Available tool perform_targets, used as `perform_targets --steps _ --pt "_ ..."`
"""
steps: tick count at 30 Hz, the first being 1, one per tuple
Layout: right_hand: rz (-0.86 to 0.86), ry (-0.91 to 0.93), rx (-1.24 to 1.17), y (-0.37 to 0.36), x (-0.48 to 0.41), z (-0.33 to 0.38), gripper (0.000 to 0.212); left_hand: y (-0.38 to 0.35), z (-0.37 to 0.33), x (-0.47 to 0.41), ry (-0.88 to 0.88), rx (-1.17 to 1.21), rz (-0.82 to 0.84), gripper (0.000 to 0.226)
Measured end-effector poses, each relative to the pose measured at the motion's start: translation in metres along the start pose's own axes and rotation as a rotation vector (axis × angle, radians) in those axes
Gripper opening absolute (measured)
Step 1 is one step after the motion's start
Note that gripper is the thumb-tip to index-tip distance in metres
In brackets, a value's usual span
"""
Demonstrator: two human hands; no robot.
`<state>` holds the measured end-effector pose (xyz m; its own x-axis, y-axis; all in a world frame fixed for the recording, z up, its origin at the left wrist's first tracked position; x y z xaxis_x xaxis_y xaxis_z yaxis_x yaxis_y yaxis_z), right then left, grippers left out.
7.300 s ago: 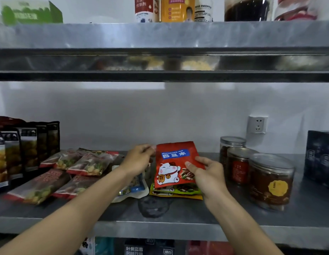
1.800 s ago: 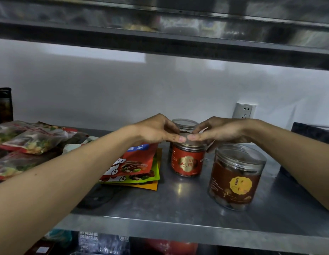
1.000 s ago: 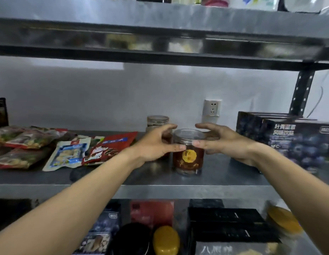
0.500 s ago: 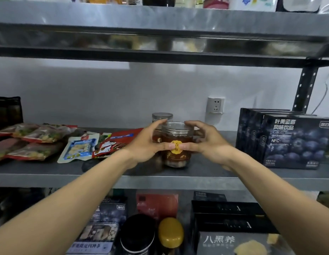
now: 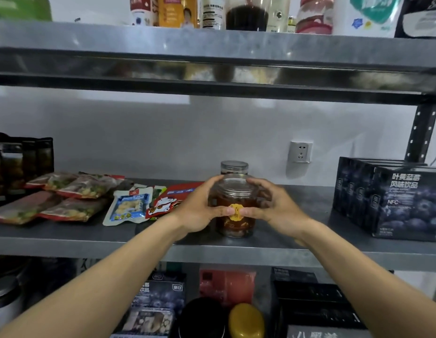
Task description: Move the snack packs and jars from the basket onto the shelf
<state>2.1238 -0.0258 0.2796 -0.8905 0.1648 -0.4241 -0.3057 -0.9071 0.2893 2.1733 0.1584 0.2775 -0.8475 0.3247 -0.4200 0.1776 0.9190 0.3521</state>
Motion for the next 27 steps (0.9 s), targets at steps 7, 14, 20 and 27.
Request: perform_targets --steps 7,14,20,27 --pt "0.017 -0.002 0.063 -0.003 0.002 0.0 0.073 0.0 0.003 0.0 -0.003 -0.036 0.0 0.069" --pt "0.02 0.016 0.074 -0.004 0.003 0.001 0.069 0.0 0.003 0.0 0.003 -0.039 0.005 0.07" --pt "0.006 0.001 0.072 -0.005 0.006 0.001 0.073 -0.002 0.0 0.002 0.002 -0.029 0.004 0.072" --pt "-0.142 0.043 0.353 -0.004 0.03 0.017 0.091 -0.004 -0.008 0.009 0.025 -0.045 -0.018 0.079"
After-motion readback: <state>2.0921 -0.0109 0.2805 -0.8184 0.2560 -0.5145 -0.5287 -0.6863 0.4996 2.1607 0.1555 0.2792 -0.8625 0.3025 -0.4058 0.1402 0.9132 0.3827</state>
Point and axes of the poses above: each hand's wrist, its own x-axis away from the middle knuckle, its own y-axis out of the back of the hand, z = x × y, the point moved 1 cm from there along -x, towards the middle knuckle, and after that the axes turned 12 degrees about -z, right-handed, at the moved point
